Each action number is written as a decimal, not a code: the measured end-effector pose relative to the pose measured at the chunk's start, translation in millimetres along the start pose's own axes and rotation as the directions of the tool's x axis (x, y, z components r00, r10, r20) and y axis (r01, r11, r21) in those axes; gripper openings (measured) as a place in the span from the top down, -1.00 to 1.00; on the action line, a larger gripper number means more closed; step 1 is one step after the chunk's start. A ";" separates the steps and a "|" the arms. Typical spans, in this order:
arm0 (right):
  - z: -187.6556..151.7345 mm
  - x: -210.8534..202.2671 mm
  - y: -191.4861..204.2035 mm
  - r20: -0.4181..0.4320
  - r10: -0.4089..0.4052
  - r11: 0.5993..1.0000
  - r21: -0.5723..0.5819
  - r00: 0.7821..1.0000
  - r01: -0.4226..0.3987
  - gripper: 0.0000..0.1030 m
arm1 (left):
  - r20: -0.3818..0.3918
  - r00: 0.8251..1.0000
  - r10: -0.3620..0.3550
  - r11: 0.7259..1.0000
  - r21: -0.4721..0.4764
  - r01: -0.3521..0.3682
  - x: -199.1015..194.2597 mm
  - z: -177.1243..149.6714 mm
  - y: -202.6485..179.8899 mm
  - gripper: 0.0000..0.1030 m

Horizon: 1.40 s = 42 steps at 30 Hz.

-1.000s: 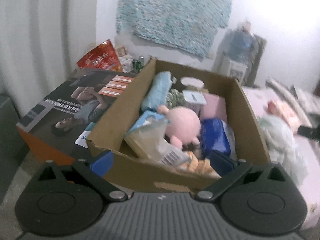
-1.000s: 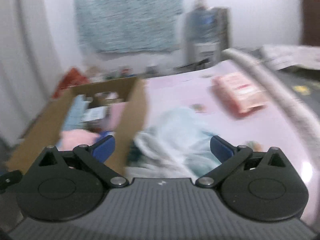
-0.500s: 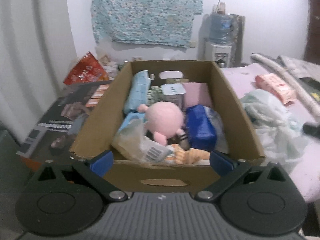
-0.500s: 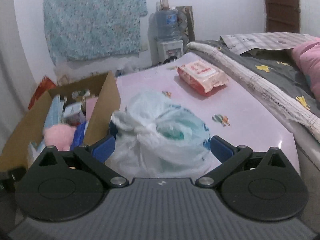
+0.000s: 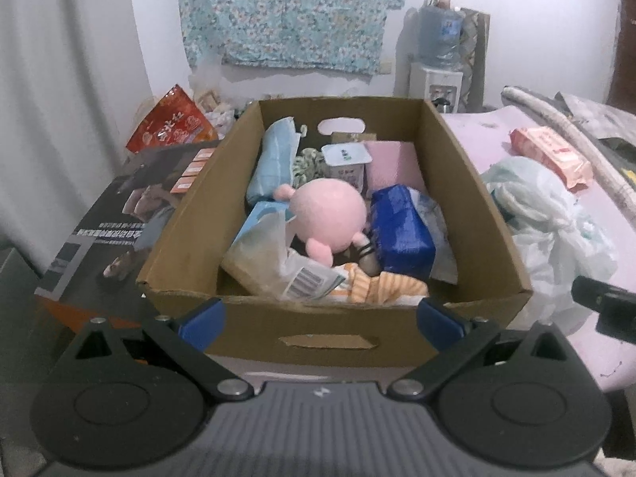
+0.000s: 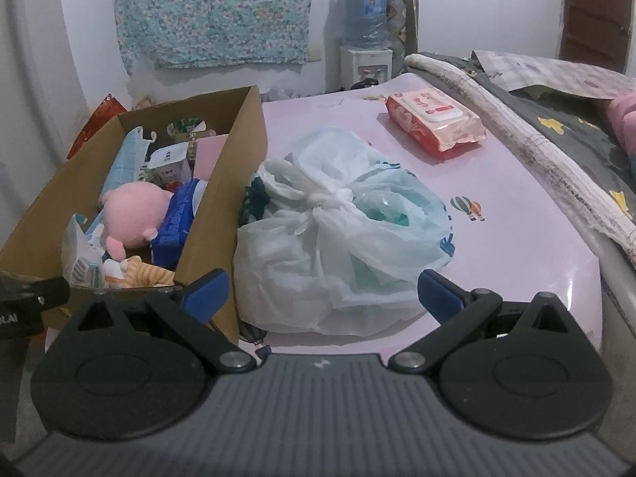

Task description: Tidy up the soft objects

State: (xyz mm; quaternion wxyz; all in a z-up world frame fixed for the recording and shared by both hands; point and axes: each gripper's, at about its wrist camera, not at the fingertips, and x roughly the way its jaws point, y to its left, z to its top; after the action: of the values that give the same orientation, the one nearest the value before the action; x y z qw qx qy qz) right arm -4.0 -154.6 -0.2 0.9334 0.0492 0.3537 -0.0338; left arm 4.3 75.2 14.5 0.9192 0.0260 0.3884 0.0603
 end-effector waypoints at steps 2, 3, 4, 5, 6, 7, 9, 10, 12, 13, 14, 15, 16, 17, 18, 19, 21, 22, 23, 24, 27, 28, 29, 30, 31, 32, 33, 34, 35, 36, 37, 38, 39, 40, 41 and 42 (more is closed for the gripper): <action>0.3 1.4 -0.2 -0.008 0.003 1.000 0.009 1.000 -0.003 -0.98 | -0.009 1.000 0.011 1.000 0.004 -0.011 0.6 -0.8 0.4 -1.00; 0.1 2.2 -0.7 -0.012 0.007 1.000 0.015 1.000 -0.007 -0.98 | -0.013 1.000 0.013 1.000 0.006 -0.012 1.3 -0.8 0.0 -1.00; -0.3 3.1 -1.7 -0.016 0.008 1.000 0.023 1.000 -0.008 -0.98 | -0.019 1.000 0.010 1.000 0.007 -0.010 1.6 -1.0 0.5 -1.00; -0.4 3.7 -2.4 -0.021 0.009 1.000 0.030 1.000 -0.009 -0.98 | -0.026 1.000 0.008 1.000 0.007 -0.008 1.9 -1.3 0.8 -1.00; -0.7 4.2 -3.1 -0.025 0.011 0.999 0.037 1.000 -0.010 -0.98 | -0.030 1.000 0.007 1.000 0.005 -0.007 2.4 -1.6 0.9 -1.00; -1.0 4.8 -3.6 -0.028 0.012 0.999 0.040 1.000 -0.011 -0.98 | -0.035 0.999 0.007 1.000 0.005 -0.007 2.7 -1.9 1.0 -1.00; -1.6 5.3 -3.6 -0.030 0.009 0.999 0.039 1.000 -0.008 -0.98 | -0.046 0.999 0.006 1.000 0.007 -0.006 3.9 -2.6 0.7 -1.00; -1.6 5.5 -3.4 -0.031 0.005 0.999 0.034 0.999 -0.004 -0.98 | -0.052 0.999 0.007 1.000 0.009 -0.006 4.5 -3.2 0.2 -1.00; -2.0 6.3 -2.1 -0.035 0.000 1.000 0.025 0.999 0.001 -0.98 | -0.065 0.998 0.008 1.000 0.012 -0.008 5.9 -3.9 -1.4 -1.00; -2.1 6.8 -1.4 -0.037 -0.001 1.000 0.019 0.999 0.002 -0.98 | -0.071 0.997 0.008 1.000 0.015 -0.007 6.5 -4.0 -1.8 -1.00; -2.5 7.2 -0.6 -0.039 -0.003 1.000 0.015 0.999 0.004 -0.98 | -0.079 0.997 0.009 1.000 0.016 -0.008 7.3 -4.0 -2.1 -1.00; -2.9 7.6 0.0 -0.041 -0.004 1.000 0.012 0.999 0.004 -0.98 | -0.084 0.996 0.010 1.000 0.016 -0.009 8.5 -3.9 -3.0 -1.00; -2.7 8.1 0.3 -0.044 -0.005 1.000 0.008 0.999 0.005 -0.98 | -0.089 0.996 0.011 1.000 0.016 -0.010 9.1 -3.8 -3.0 -1.00; -3.1 8.8 1.3 -0.048 -0.006 1.000 0.003 0.999 0.007 -0.98 | -0.093 0.996 0.013 1.000 0.016 -0.011 9.8 -3.7 -3.1 -1.00; -3.4 9.6 2.0 -0.052 -0.008 1.000 -0.003 0.999 0.008 -0.98 | -0.097 0.995 0.013 1.000 0.016 -0.012 10.3 -4.0 -3.0 -1.00; -3.6 10.6 2.3 -0.057 -0.010 1.000 -0.011 0.998 0.010 -0.98 | -0.102 0.995 0.014 1.000 0.016 -0.013 11.0 -3.9 -3.0 -1.00; -4.4 11.8 4.3 -0.063 -0.013 1.000 -0.024 0.998 0.012 -0.98 | -0.111 0.994 0.016 1.000 0.013 -0.014 12.7 -4.0 -2.0 -1.00; -4.4 12.4 5.7 -0.066 -0.014 0.999 -0.031 0.998 0.012 -0.98 | -0.116 0.993 0.016 1.000 0.010 -0.015 13.5 -4.4 -1.3 -1.00; -4.7 13.0 6.8 -0.069 -0.015 0.999 -0.036 0.997 0.012 -0.98 | -0.119 0.993 0.017 1.000 0.009 -0.016 14.6 -4.3 -0.6 -1.00; -5.0 13.7 8.1 -0.073 -0.014 0.999 -0.041 0.997 0.011 -0.98 | -0.124 0.992 0.018 1.000 0.006 -0.018 15.6 -4.7 0.4 -1.00; -5.3 15.7 11.6 -0.081 -0.013 0.998 -0.055 0.997 0.009 -0.98 | -0.133 0.991 0.023 1.000 0.002 -0.023 17.6 -5.2 1.3 -1.00; -5.1 16.6 12.6 -0.083 -0.013 0.998 -0.060 0.996 0.008 -0.98 | -0.134 0.991 0.025 1.000 0.002 -0.025 18.1 -5.3 1.4 -1.00; -5.1 17.1 14.0 -0.085 -0.013 0.998 -0.066 0.996 0.008 -0.98 | -0.134 0.991 0.026 1.000 0.003 -0.026 18.5 -5.1 1.8 -1.00; -5.4 17.6 15.3 -0.086 -0.015 0.997 -0.071 0.996 0.009 -0.98 | -0.135 0.991 0.025 1.000 0.004 -0.025 18.9 -4.8 2.1 -1.00; -5.4 18.0 16.7 -0.089 -0.016 0.997 -0.076 0.996 0.009 -0.98 | -0.135 0.991 0.026 1.000 0.004 -0.025 18.7 -4.9 2.1 -1.00; -5.6 18.3 17.9 -0.091 -0.016 0.997 -0.081 0.996 0.008 -0.98 | -0.135 0.990 0.026 1.000 0.006 -0.025 19.1 -5.0 2.1 -1.00; -5.6 18.3 18.5 -0.091 -0.016 0.996 -0.085 0.996 0.008 -0.98 | -0.135 0.990 0.026 1.000 0.008 -0.025 19.8 -4.9 1.9 -1.00; -5.6 18.2 19.4 -0.090 -0.017 0.996 -0.089 0.996 0.009 -0.98 | -0.136 0.990 0.026 1.000 0.011 -0.024 20.1 -5.1 1.3 -1.00; -5.7 18.1 20.1 -0.090 -0.018 0.996 -0.091 0.996 0.010 -0.98 | -0.137 0.990 0.025 1.000 0.014 -0.023 20.5 -5.2 1.0 -1.00; -5.9 18.1 20.6 -0.090 -0.018 0.996 -0.094 0.996 0.010 -0.98 | -0.138 0.990 0.024 1.000 0.017 -0.022 21.2 -5.1 0.4 -1.00; -6.1 18.0 21.1 -0.091 -0.020 0.995 -0.097 0.996 0.011 -0.98 | -0.139 0.990 0.024 1.000 0.019 -0.021 21.9 -5.0 0.2 -1.00; -5.8 17.9 20.7 -0.090 -0.021 0.995 -0.098 0.996 0.012 -0.98 | -0.140 0.990 0.023 1.000 0.021 -0.020 22.3 -5.0 -0.2 -1.00; -6.0 17.9 20.9 -0.090 -0.022 0.995 -0.098 0.996 0.013 -0.98 | -0.141 0.990 0.021 1.000 0.021 -0.018 22.6 -5.1 -0.7 -1.00; -6.0 18.0 21.0 -0.091 -0.022 0.995 -0.098 0.996 0.013 -0.98 | -0.141 0.990 0.019 1.000 0.021 -0.016 22.9 -4.9 -0.5 -1.00; -6.1 18.2 21.2 -0.094 -0.023 0.995 -0.098 0.995 0.014 -0.98 | -0.142 0.990 0.016 1.000 0.020 -0.013 23.2 -5.0 -0.3 -1.00; -6.3 18.4 21.4 -0.095 -0.024 0.995 -0.099 0.995 0.014 -0.98 | -0.143 0.990 0.015 1.000 0.020 -0.012 23.8 -5.2 -0.4 -1.00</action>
State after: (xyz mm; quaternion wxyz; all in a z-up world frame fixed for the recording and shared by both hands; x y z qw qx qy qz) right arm 7.7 -133.1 -15.6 0.9162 0.0014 0.4000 -0.0229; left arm 17.1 77.9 -6.1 0.8883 0.0330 0.4536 0.0646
